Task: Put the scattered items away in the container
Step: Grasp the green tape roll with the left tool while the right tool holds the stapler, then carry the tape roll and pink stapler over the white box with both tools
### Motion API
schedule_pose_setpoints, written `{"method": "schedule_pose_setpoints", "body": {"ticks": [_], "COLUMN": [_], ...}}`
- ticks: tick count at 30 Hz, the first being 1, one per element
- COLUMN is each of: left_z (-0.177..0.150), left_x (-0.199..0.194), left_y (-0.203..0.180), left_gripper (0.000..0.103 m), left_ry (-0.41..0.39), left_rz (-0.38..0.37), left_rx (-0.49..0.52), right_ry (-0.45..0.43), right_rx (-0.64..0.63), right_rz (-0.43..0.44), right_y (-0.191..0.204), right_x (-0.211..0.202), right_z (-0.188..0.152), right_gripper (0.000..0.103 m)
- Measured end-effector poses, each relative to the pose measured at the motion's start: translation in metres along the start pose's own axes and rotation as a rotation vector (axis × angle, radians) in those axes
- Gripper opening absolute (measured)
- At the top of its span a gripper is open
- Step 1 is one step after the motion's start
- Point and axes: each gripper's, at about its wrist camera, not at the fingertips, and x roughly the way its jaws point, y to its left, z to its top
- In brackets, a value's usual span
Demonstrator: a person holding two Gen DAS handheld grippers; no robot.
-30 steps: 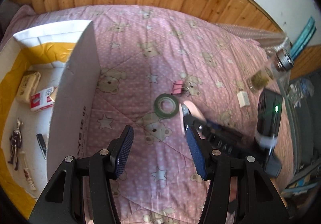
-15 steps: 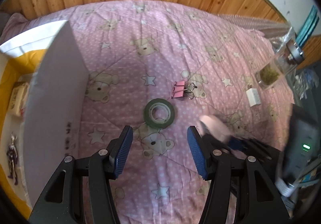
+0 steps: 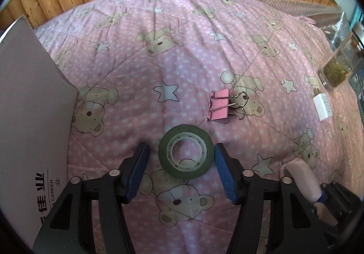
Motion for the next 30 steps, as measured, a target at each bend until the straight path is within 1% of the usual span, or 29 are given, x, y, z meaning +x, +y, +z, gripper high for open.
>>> {"method": "schedule_pose_setpoints", "body": {"ticks": [1,5,8,12,18,20,26,30], "left_z": [-0.002,-0.005,-0.007,-0.016,-0.037,-0.045,-0.068,-0.081], "left_x": [0.000,-0.003,-0.012,-0.033,-0.067,-0.077,-0.099,-0.114], "left_y": [-0.002,0.001,0.007,0.010,0.014,0.014,0.010,0.011], "left_gripper": [0.050,0.049,0.049,0.049,0.049,0.049,0.049,0.049], "left_ry": [-0.010,-0.024,-0.028,-0.045,-0.069,-0.078,-0.096,-0.104], "left_rz": [0.005,-0.004,-0.034,-0.082,-0.113,-0.116,-0.065,-0.070], "left_rx": [0.008,-0.005,-0.032,-0.062,-0.070,-0.065,-0.015,-0.017], "right_ry": [-0.002,-0.005,-0.004,-0.008,-0.018,-0.016,-0.012,-0.002], "right_rx": [0.010,0.033,0.058,0.075,0.049,0.040,0.040,0.046], "right_rz": [0.005,0.020,0.042,0.067,0.079,0.081,0.081,0.077], "right_y": [-0.001,-0.003,-0.003,-0.001,0.012,0.017,0.022,0.024], "right_x": [0.001,-0.002,-0.005,-0.015,-0.029,-0.034,-0.050,-0.058], "right_z": [0.001,0.001,-0.001,-0.003,-0.013,-0.019,-0.043,-0.057], "right_gripper": [0.027,0.027,0.027,0.027,0.027,0.027,0.027,0.027]}}
